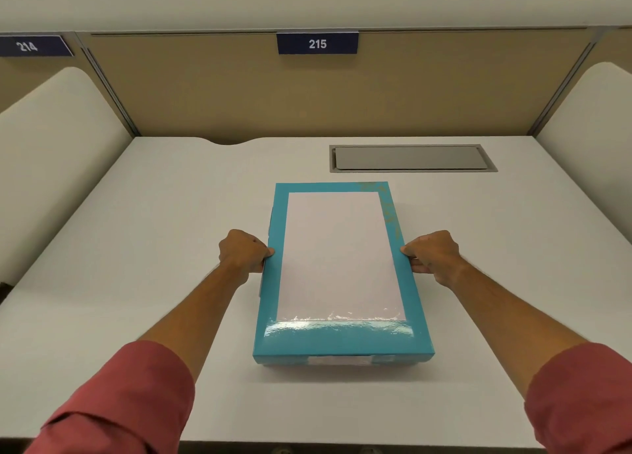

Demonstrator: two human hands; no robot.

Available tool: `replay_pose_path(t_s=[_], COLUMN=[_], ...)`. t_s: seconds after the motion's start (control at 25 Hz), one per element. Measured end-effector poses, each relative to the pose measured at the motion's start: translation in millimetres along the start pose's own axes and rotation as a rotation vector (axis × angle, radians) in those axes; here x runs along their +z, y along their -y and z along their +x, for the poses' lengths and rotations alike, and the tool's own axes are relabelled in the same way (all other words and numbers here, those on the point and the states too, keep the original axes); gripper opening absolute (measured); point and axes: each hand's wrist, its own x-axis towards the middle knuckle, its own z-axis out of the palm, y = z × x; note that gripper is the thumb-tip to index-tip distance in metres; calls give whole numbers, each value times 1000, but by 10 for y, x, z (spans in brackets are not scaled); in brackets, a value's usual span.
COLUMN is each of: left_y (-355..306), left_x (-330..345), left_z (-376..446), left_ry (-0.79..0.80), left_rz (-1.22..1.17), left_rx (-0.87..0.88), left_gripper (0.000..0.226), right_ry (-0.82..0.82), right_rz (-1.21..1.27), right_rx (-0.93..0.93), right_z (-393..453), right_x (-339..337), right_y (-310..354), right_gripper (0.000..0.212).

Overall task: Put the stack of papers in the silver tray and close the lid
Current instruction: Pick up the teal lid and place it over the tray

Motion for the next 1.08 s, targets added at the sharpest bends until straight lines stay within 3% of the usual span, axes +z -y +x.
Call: replay_pose_path(t_s=[0.36, 0.68, 1.08], left_y=[-103, 1, 55], left_x=[16, 119, 117], left_z=[174, 317, 269], left_ry=[109, 119, 101], left_rz=[34, 98, 76], left_rx=[-155, -176, -133], left_gripper=[18, 21, 24], right_ry=[119, 157, 126], right_rz=[-5, -35, -49], right_rx=[149, 232, 204], right_z=[125, 233, 192], right_x=[-34, 6, 49], right_y=[111, 46, 17], right_gripper=[13, 15, 18])
